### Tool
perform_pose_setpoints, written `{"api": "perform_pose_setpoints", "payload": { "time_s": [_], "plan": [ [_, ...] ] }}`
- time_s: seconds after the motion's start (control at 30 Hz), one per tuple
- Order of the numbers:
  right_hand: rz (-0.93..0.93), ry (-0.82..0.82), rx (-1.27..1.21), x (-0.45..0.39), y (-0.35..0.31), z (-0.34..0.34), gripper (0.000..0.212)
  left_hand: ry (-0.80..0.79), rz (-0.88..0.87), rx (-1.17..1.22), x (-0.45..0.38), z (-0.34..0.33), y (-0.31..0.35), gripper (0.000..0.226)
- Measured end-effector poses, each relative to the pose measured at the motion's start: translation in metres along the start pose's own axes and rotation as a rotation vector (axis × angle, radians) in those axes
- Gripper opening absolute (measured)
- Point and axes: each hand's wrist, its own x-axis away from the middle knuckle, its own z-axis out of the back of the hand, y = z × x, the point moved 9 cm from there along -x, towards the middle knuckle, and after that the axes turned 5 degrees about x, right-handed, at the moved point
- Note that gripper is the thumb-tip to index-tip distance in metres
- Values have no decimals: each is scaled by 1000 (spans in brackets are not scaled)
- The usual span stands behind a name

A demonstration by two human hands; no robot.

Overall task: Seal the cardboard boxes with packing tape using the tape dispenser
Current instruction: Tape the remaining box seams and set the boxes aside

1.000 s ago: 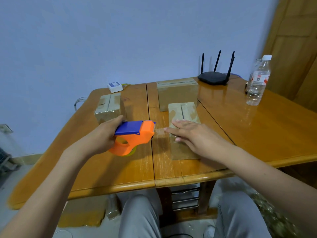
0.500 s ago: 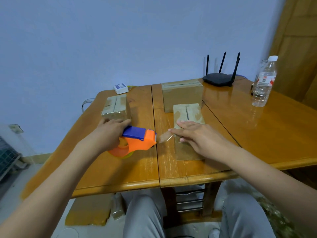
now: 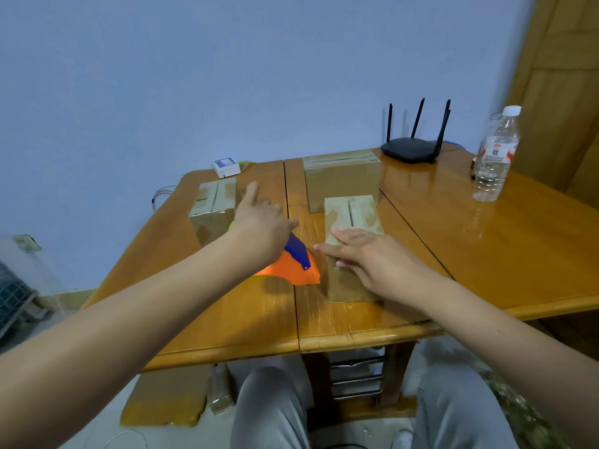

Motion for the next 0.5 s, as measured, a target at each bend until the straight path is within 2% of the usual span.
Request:
{"api": "perform_pose_setpoints", "payload": {
  "time_s": [0.27, 0.5],
  "plan": [
    [-12, -7, 10, 0, 0, 1, 50, 0, -38, -109, -5, 28, 15, 38],
    [-8, 18, -7, -1, 0, -1, 49, -120, -49, -212, -9, 33, 23, 36]
  ]
}}
